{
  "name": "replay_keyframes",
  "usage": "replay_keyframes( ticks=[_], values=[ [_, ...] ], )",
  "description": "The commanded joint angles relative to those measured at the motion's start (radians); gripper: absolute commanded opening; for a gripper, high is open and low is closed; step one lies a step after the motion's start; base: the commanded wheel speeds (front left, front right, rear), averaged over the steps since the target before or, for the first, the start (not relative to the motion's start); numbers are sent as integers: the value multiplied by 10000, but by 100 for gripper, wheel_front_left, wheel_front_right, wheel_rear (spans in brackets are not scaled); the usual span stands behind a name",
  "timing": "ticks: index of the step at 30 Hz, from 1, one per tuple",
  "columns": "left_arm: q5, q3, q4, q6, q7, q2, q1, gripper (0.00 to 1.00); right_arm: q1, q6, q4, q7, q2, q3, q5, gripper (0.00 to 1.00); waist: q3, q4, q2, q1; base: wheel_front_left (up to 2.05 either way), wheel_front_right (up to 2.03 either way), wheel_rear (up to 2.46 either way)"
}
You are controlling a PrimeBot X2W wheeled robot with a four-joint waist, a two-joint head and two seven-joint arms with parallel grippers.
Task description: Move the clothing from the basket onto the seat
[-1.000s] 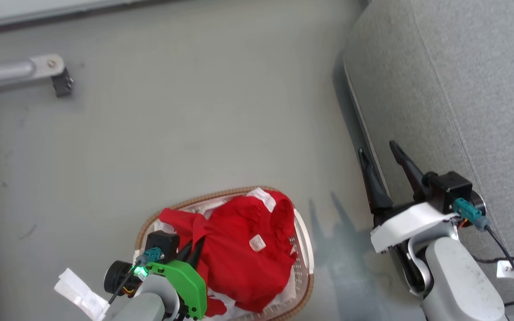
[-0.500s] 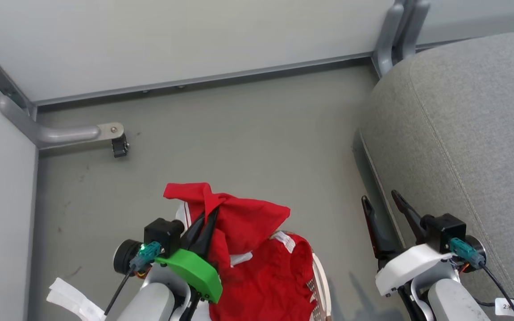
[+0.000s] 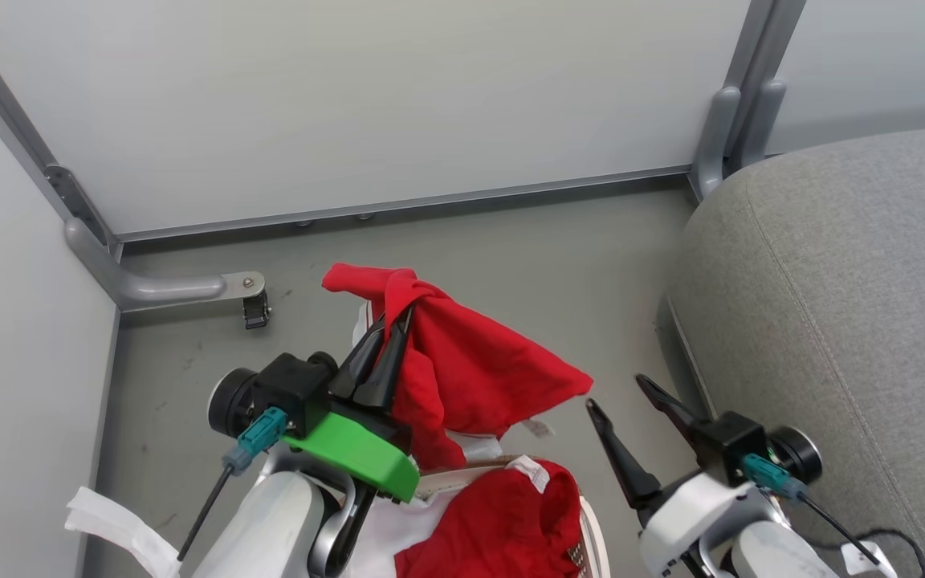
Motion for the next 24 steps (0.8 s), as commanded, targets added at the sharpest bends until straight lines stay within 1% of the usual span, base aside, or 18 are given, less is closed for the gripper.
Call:
replay_keyframes(
  ticks=[1, 5, 10, 15, 22, 23, 24],
  values=[
    [125, -6, -124, -31, -7, -4, -21, 0, -289, -7, -145, -49, -233, 394, -105, 100, -6, 45, 0, 1, 0, 0, 0],
    [126, -127, -283, -30, -7, -50, 26, 0, -982, -7, -529, -49, -666, 1327, -145, 100, -10, 146, 0, 1, 0, 0, 0],
    [5, -408, -380, -31, -7, -149, 79, 0, -1865, -7, -575, -47, -897, 2582, 17, 100, -45, 316, 0, 1, 0, 0, 0],
    [-113, -830, -377, -31, -7, -218, -126, 0, -2717, -7, 125, -47, -617, 3399, 168, 100, -29, 601, 0, 1, 0, 0, 0],
    [-367, -1488, -395, -31, -7, -335, -318, 0, -3282, -7, 1458, -47, 74, 3674, 363, 100, 61, 1065, 0, 1, 0, 0, 0],
    [-407, -1523, -384, -32, -7, -342, -318, 0, -3299, -7, 1627, -49, 149, 3731, 418, 95, 65, 1104, 0, 1, 0, 0, 0],
    [-451, -1565, -380, -32, -7, -353, -332, 0, -3305, -7, 1819, -49, 220, 3741, 508, 48, 70, 1152, 0, 1, 0, 0, 0]
  ],
)
